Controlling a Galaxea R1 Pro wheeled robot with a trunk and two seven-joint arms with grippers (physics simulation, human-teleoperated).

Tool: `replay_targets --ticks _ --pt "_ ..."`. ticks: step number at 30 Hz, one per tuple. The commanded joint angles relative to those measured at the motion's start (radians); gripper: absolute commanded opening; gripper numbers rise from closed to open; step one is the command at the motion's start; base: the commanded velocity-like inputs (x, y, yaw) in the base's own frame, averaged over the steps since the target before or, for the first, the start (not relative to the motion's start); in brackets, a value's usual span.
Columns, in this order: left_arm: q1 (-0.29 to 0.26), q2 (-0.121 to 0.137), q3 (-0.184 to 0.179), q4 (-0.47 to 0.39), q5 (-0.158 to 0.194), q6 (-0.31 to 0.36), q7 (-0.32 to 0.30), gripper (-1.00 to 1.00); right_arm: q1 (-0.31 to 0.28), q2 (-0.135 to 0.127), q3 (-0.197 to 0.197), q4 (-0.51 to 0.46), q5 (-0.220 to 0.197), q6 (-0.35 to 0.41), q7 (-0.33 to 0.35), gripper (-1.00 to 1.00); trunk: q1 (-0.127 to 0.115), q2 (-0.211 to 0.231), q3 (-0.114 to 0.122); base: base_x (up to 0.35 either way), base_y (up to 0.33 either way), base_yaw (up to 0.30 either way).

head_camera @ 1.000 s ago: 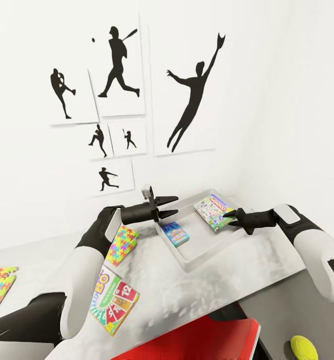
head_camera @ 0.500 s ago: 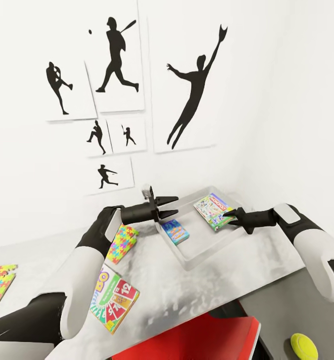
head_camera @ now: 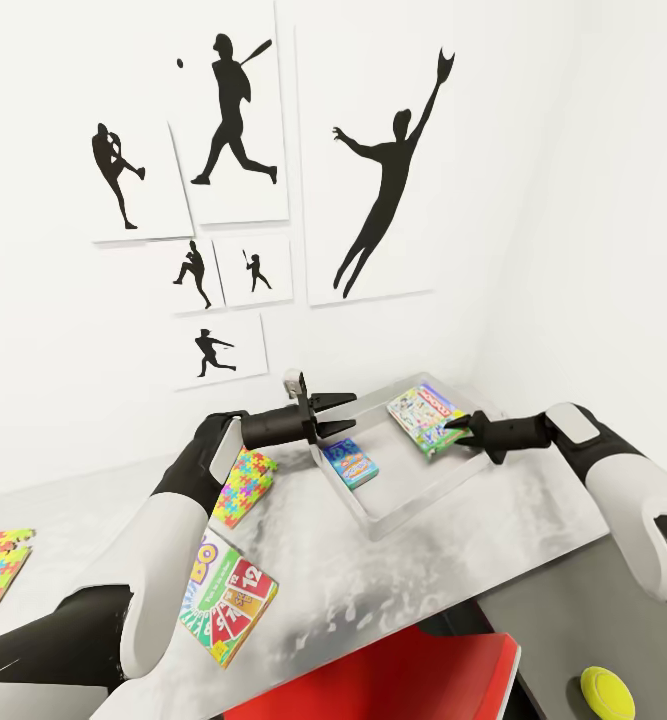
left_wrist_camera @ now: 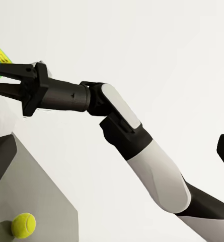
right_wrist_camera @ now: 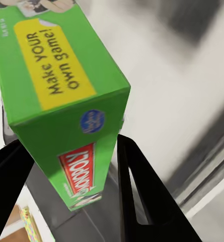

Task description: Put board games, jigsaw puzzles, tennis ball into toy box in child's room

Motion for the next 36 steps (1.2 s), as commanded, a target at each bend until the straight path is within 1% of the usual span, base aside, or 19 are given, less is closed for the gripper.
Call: replay_targets --ticks 1,6,23,24,36 --pt "-0.001 -0.001 0.003 0.0 -0.003 0.006 -0.003 1.0 -0.005 -0.001 0.002 0.0 0.001 0.003 0.003 -1.0 0.0 -0.001 -0.001 0.0 0.0 0.0" --pt "-0.001 -0.001 0.003 0.0 -0.003 0.005 -0.005 1.0 -0.016 -0.002 0.003 0.0 0.004 0.003 0.001 -1.0 0.0 -0.001 -0.001 0.0 0.0 0.0" --pt "-0.001 -0.001 0.003 0.0 -0.002 0.004 -0.009 1.0 -0.017 0.001 0.004 0.008 0.011 0.003 -0.004 -1.0 0.0 -0.001 -0.001 0.0 0.0 0.0" --pt "-0.001 -0.001 0.003 0.0 -0.002 0.004 -0.01 1.0 -0.017 0.0 0.004 0.009 0.011 0.003 -0.004 1.0 0.0 -0.001 -0.001 0.0 0.0 0.0" --pt "-0.001 -0.001 0.002 0.0 -0.003 0.003 -0.007 1.0 -0.017 -0.003 0.008 0.012 0.01 0.003 -0.004 1.0 0.0 -0.001 -0.001 0.0 0.0 0.0"
